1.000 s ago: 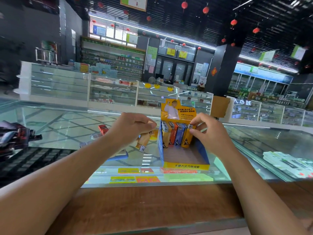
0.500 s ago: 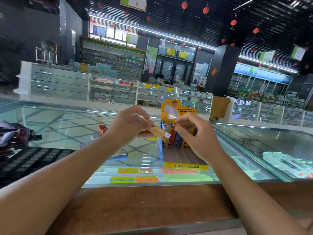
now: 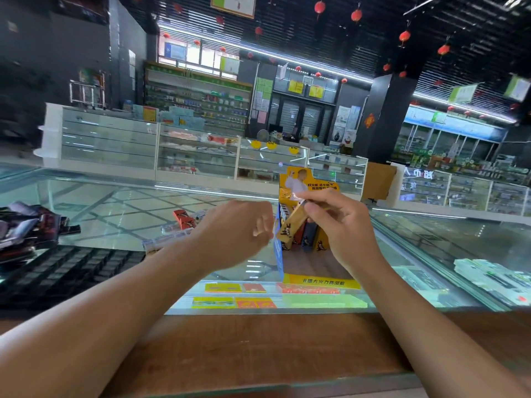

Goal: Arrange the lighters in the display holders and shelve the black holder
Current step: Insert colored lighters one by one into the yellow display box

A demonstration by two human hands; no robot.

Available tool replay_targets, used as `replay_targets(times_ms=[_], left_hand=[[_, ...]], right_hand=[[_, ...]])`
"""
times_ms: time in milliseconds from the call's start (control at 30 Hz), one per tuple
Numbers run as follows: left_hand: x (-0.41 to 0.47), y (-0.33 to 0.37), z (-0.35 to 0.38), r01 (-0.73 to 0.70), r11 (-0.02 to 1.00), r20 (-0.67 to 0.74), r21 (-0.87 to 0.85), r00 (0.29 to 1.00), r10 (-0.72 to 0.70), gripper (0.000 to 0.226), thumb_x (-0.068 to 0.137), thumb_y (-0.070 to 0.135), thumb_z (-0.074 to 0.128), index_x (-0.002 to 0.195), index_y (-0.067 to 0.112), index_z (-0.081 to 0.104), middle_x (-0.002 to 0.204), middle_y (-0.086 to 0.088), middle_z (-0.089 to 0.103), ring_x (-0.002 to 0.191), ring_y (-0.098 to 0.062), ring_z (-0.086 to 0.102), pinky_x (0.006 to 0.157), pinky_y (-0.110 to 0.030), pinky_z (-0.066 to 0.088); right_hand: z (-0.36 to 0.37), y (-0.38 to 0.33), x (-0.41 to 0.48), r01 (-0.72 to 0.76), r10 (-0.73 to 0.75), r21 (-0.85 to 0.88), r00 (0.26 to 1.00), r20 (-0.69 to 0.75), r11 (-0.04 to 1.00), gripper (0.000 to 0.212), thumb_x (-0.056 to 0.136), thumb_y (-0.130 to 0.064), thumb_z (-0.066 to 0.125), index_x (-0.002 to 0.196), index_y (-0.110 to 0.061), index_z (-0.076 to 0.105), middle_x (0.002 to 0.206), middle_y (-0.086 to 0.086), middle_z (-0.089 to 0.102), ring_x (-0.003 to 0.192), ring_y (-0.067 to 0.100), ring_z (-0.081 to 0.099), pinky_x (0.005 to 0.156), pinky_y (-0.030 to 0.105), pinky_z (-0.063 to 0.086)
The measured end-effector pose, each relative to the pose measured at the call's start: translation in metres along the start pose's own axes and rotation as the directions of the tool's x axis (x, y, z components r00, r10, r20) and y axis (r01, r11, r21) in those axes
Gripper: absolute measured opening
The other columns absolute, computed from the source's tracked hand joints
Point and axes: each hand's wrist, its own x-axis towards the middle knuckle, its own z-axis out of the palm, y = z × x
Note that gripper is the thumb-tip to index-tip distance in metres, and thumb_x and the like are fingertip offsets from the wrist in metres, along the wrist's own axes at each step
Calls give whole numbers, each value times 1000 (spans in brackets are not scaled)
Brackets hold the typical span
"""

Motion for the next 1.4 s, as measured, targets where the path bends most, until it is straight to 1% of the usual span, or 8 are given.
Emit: replay_targets(times_ms=[200, 333, 433, 500, 733, 867, 967, 1400], left_hand=[[-5, 6, 0, -70, 921, 134, 382, 991, 19, 37, 101, 39, 54, 137, 34, 52, 134, 7, 61, 124, -21, 59, 98, -41, 50], [-7, 11, 4, -71, 890, 138, 451, 990, 10, 38, 99, 40, 53, 135, 27, 55, 129, 0, 63, 123, -25, 59, 100, -42, 49], [-7, 12, 4, -91, 850, 159, 519, 987, 9, 41, 99, 44, 51, 135, 24, 53, 125, -2, 62, 123, -26, 58, 101, -43, 49], [-7, 14, 3, -90, 835, 169, 543, 986, -4, 45, 99, 49, 50, 137, 24, 52, 126, -4, 62, 124, -27, 57, 102, -43, 48], [-6, 12, -5, -8, 794, 177, 608, 976, -126, 60, 99, 68, 38, 132, 22, 57, 129, -5, 63, 123, -27, 57, 100, -43, 44], [-10, 9, -20, 66, 794, 135, 604, 974, -183, 59, 98, 69, 38, 135, 25, 54, 133, -3, 63, 127, -27, 56, 104, -43, 41], [-18, 7, -25, 93, 797, 137, 597, 967, -215, 53, 98, 65, 42, 134, 27, 52, 132, -2, 64, 125, -27, 59, 102, -41, 44], [-30, 24, -19, 55, 751, 175, 658, 959, -223, 49, 102, 47, 47, 139, 16, 50, 131, -8, 63, 122, -30, 60, 100, -42, 48]], right_hand=[[1, 7, -1, 134, -120, -224, 990, 77, 965, 26, 102, -8, 67, 117, -24, 80, 106, -5, 73, 105, 17, 68, 91, 35, 52], [7, 5, -4, 204, -163, -317, 975, 150, 926, 22, 99, -9, 71, 116, -20, 81, 108, -10, 72, 107, 5, 66, 94, 21, 49], [9, 4, -3, 175, -150, -339, 984, 100, 925, 18, 95, -15, 77, 111, -20, 81, 104, -8, 66, 93, 9, 66, 85, 27, 54], [8, 5, -2, 178, -155, -345, 984, 94, 922, 13, 94, -15, 78, 106, -18, 81, 99, -7, 66, 88, 11, 65, 80, 34, 55], [6, 8, -2, 205, -186, -357, 979, 86, 911, 10, 92, -14, 78, 102, -13, 79, 95, -5, 68, 92, 11, 65, 80, 37, 54], [7, 6, -1, 261, -235, -422, 965, 113, 868, 8, 92, -11, 79, 98, -14, 76, 94, -13, 62, 92, -3, 57, 82, 19, 44], [7, 5, -1, 283, -255, -464, 959, 124, 839, 7, 92, -8, 78, 97, -11, 75, 93, -10, 60, 89, -3, 52, 85, 11, 39], [6, 0, -6, 329, -287, -497, 944, 162, 803, 6, 95, -8, 74, 97, -9, 69, 95, 2, 60, 93, 9, 52, 88, 8, 36]])
